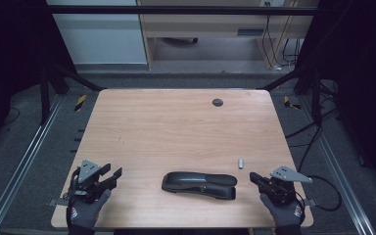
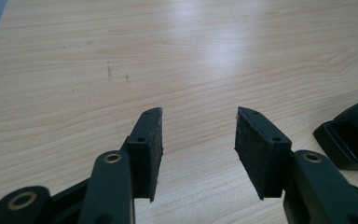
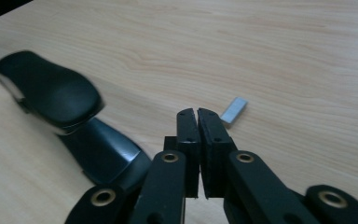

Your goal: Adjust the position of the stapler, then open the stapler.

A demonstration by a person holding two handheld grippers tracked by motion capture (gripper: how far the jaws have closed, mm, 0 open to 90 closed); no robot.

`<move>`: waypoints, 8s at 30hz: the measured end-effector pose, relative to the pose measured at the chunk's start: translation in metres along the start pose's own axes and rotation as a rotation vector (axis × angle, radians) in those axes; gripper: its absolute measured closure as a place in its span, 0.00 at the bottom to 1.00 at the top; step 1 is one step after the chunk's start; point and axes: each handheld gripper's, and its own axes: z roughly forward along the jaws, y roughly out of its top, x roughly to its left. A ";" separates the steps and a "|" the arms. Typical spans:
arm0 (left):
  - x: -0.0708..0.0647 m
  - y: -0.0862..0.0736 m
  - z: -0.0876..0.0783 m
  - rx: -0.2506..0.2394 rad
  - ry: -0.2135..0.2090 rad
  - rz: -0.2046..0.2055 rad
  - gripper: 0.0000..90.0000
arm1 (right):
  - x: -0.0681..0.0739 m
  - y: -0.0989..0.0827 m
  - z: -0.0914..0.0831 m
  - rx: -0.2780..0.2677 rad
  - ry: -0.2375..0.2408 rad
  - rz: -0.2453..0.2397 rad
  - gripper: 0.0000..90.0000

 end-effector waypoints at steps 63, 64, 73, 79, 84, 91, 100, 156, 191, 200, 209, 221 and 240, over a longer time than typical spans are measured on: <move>-0.026 0.000 0.007 0.055 -0.011 0.099 0.39 | 0.044 -0.023 0.043 0.280 0.148 -0.131 1.00; -0.026 0.000 0.007 0.055 -0.011 0.099 0.39 | 0.044 -0.023 0.043 0.280 0.148 -0.131 1.00; -0.026 0.000 0.008 0.060 -0.020 0.107 0.39 | 0.040 -0.021 0.046 0.273 0.117 -0.129 1.00; -0.028 0.001 0.007 0.054 -0.016 0.123 0.39 | 0.039 -0.020 0.044 0.256 0.110 -0.126 1.00; -0.033 0.002 0.007 0.055 -0.022 0.150 0.39 | 0.032 -0.016 0.035 0.185 0.092 -0.076 1.00; -0.041 0.008 0.007 0.047 -0.034 0.176 0.39 | 0.020 -0.012 0.031 0.126 0.046 -0.057 0.93; -0.060 0.020 0.003 0.018 -0.073 0.222 0.39 | -0.001 -0.009 0.025 0.073 -0.031 -0.001 0.84; -0.193 0.082 0.020 -0.008 -0.208 0.570 0.35 | -0.027 -0.007 0.018 0.023 -0.170 0.014 0.64; -0.252 0.071 0.036 0.010 -0.165 0.786 0.36 | -0.024 -0.007 0.016 0.028 -0.157 0.014 0.70; -0.261 0.066 0.041 0.016 -0.135 0.852 0.34 | -0.024 -0.007 0.016 0.021 -0.161 0.012 0.72; -0.271 0.061 0.048 0.034 -0.110 0.919 0.33 | -0.026 -0.007 0.015 0.018 -0.148 0.016 0.74; -0.278 0.055 0.058 0.059 -0.093 0.969 0.34 | -0.024 -0.007 0.017 0.043 -0.138 0.010 0.85; -0.289 0.049 0.075 0.080 -0.013 1.067 0.38 | -0.021 -0.005 0.014 0.044 -0.111 0.012 1.00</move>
